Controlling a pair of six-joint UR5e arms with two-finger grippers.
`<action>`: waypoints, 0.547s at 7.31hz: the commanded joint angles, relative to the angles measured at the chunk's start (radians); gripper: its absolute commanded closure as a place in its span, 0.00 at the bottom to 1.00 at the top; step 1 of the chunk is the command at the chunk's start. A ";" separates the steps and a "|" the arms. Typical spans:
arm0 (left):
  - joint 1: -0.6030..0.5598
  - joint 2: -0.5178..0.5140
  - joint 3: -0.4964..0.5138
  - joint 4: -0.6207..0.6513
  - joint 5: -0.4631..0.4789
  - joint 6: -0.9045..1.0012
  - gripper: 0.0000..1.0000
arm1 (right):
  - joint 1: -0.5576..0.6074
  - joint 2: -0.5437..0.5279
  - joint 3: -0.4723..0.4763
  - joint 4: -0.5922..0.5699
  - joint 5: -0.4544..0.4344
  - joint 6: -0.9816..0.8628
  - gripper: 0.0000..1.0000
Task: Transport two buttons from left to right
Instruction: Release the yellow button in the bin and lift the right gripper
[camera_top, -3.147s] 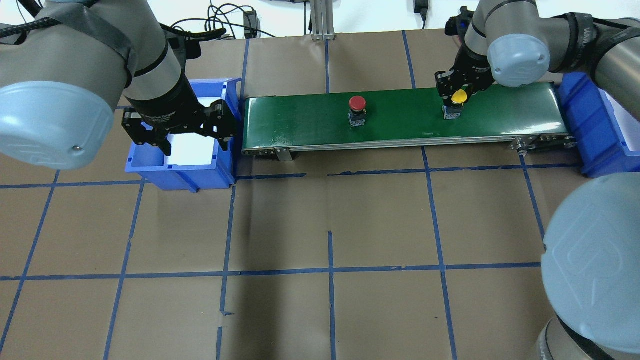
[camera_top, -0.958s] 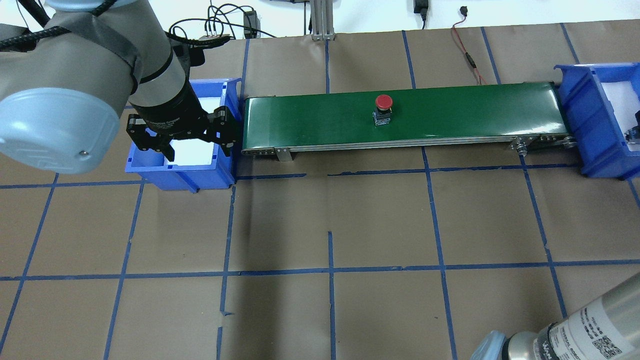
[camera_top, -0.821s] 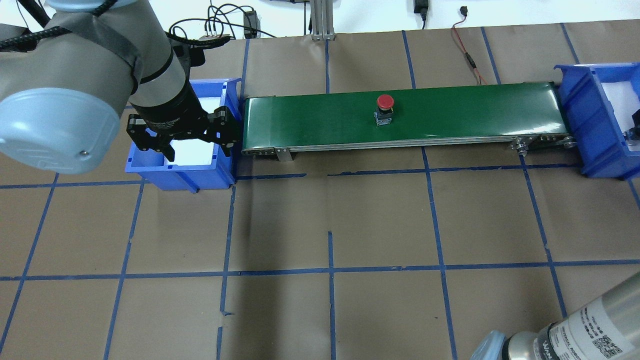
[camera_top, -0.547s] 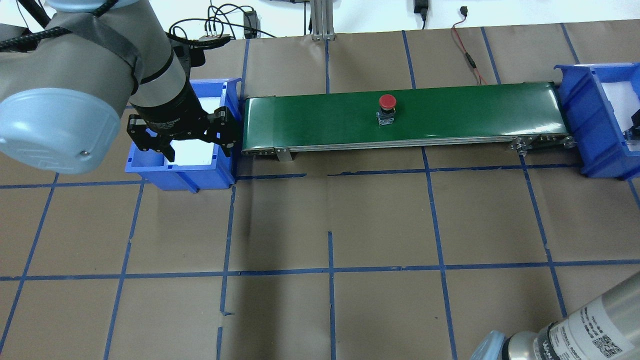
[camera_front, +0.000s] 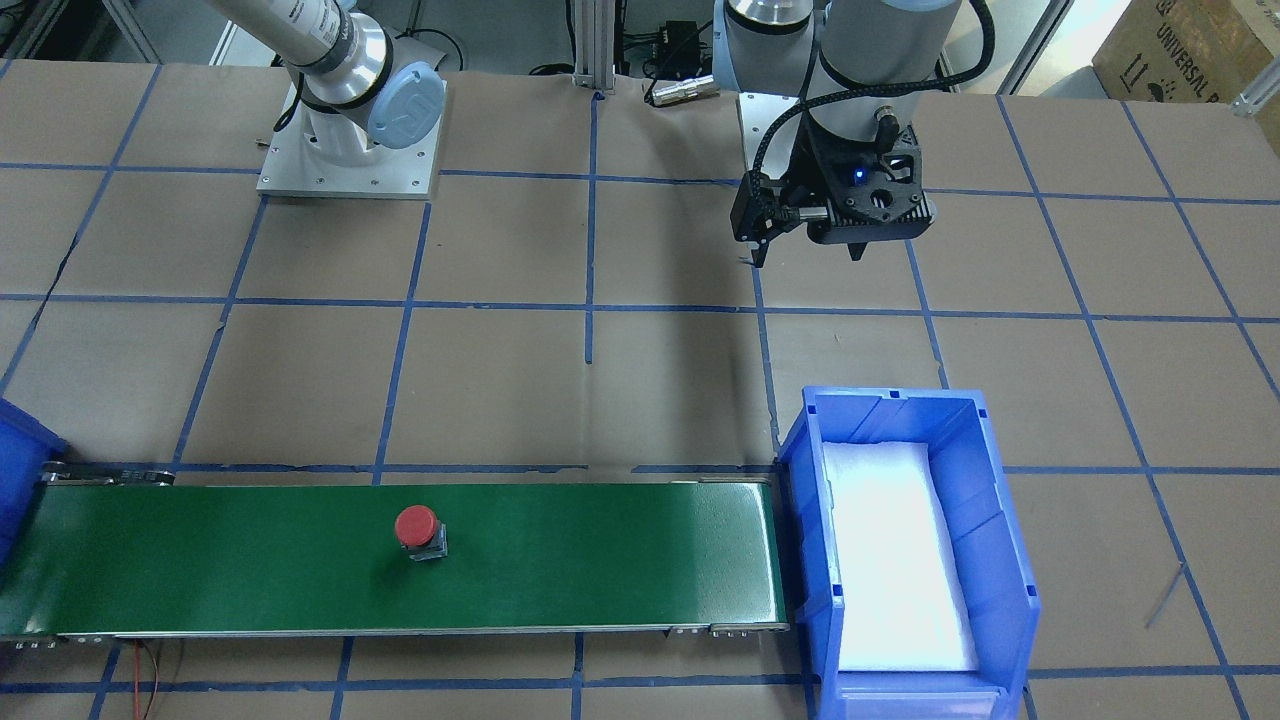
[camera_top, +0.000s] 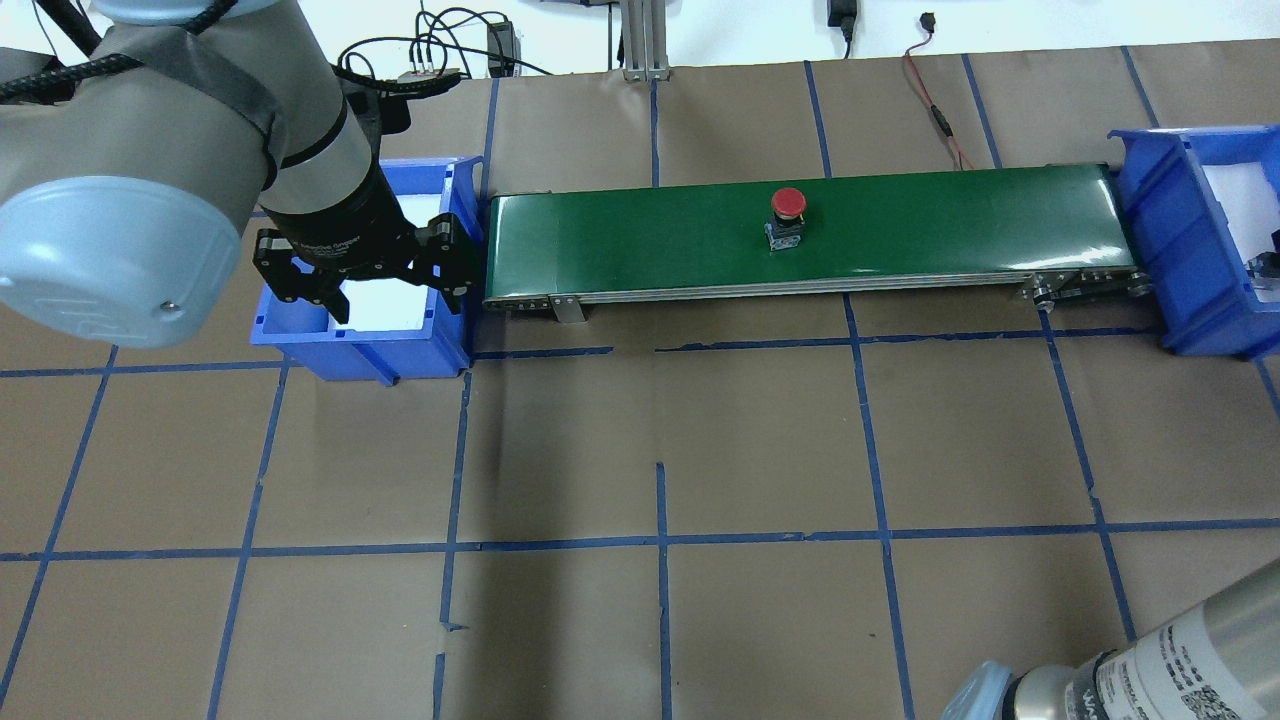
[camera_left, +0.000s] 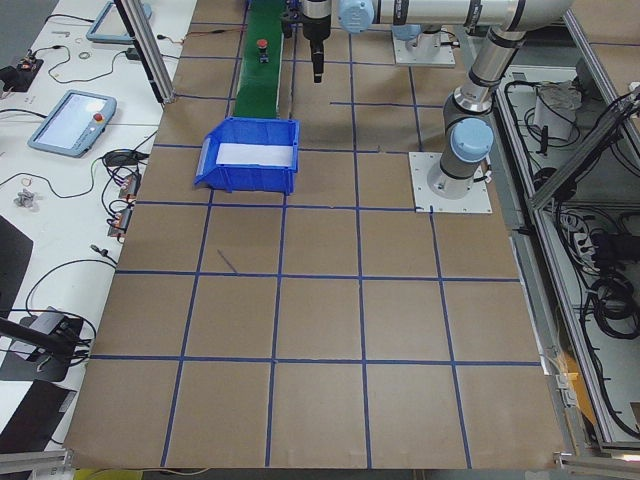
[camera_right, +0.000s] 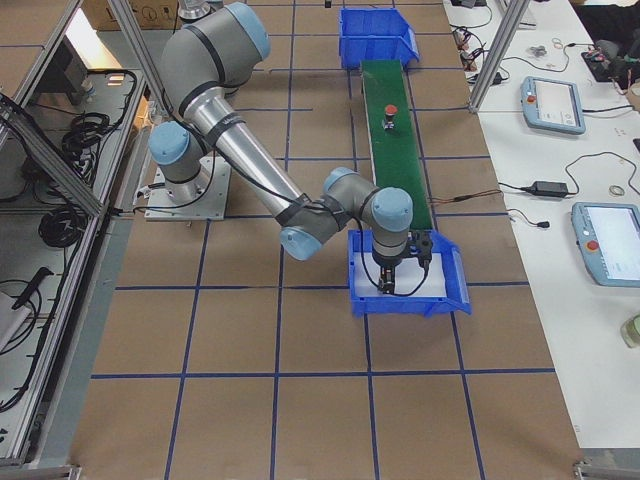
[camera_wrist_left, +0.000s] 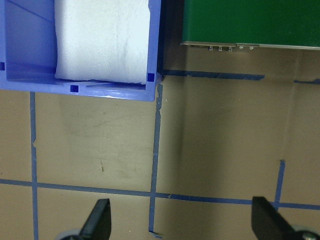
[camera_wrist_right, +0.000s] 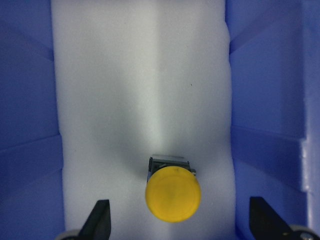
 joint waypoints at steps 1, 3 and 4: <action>0.000 0.000 0.001 0.000 0.000 0.000 0.00 | 0.000 -0.135 0.017 0.085 -0.033 -0.016 0.00; 0.000 0.000 0.001 0.000 0.000 0.000 0.00 | 0.053 -0.248 0.046 0.194 -0.035 -0.006 0.00; 0.000 0.000 0.001 0.000 0.002 0.000 0.00 | 0.136 -0.264 0.066 0.192 -0.037 0.005 0.00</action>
